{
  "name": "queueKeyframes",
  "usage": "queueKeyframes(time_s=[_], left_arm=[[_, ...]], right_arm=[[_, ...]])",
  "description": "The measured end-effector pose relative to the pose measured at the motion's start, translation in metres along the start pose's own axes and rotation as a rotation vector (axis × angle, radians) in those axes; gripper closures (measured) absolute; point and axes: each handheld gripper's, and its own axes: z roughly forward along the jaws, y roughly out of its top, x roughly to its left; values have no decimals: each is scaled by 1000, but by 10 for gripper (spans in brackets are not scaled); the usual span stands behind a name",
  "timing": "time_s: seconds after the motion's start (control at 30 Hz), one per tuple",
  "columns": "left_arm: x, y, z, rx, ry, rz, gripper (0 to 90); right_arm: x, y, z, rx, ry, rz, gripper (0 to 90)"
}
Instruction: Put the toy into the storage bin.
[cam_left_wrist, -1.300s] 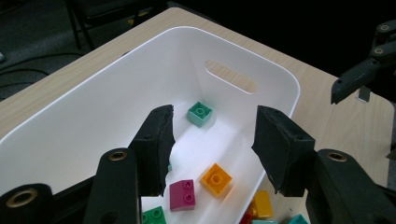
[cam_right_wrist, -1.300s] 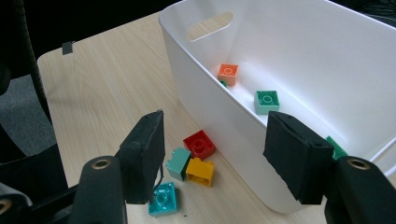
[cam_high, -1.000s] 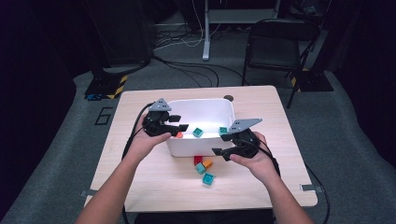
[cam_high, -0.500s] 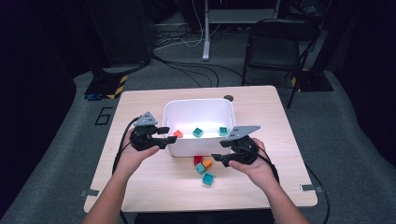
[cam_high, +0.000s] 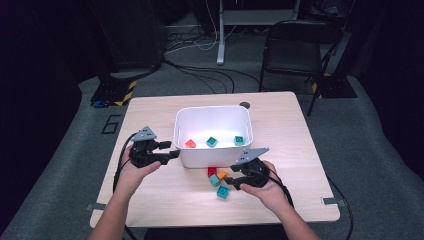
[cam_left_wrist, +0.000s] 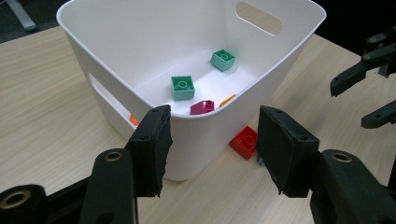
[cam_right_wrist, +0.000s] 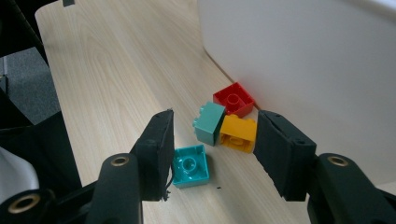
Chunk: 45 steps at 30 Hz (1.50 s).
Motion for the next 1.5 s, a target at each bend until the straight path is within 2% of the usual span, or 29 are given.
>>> queueKeyframes(time_s=[0.2, 0.33, 0.63, 0.73, 0.77, 0.8, 0.83, 0.93, 1.07, 1.13, 1.2, 1.4, 1.5], left_arm=[[3, -3, -6, -15, 7, -9, 449], [3, -6, -7, -17, 11, -14, 449], [4, -9, -7, -13, 10, -21, 449], [4, -10, -8, -14, 11, -19, 449], [4, -10, -9, -14, 11, -19, 449], [5, -10, -9, -14, 11, -18, 449], [5, -10, -9, -14, 11, -18, 448], [5, -10, -10, -16, 11, -21, 448], [4, -11, -8, -15, 9, -22, 448], [5, -11, -8, -12, 8, -20, 447], [4, -11, -8, -11, 7, -20, 448], [4, -11, -8, -9, 10, -18, 447], [4, -11, -7, -13, 10, -20, 448]], right_arm=[[1, -14, 16, -3, -3, -6, 471], [1, -21, 26, 5, 4, -6, 507], [10, -32, 46, 58, 31, -45, 521], [11, -34, 51, 72, 35, -41, 510], [10, -35, 53, 80, 41, -55, 510], [11, -36, 55, 82, 40, -41, 510], [11, -37, 56, 86, 40, -57, 511], [11, -38, 59, 89, 41, -53, 517], [11, -39, 62, 98, 38, -81, 539], [12, -39, 63, 110, 38, -73, 561], [12, -39, 64, 113, 38, -85, 577], [14, -37, 63, 123, 48, -84, 584], [16, -33, 59, 121, 49, -98, 585]])
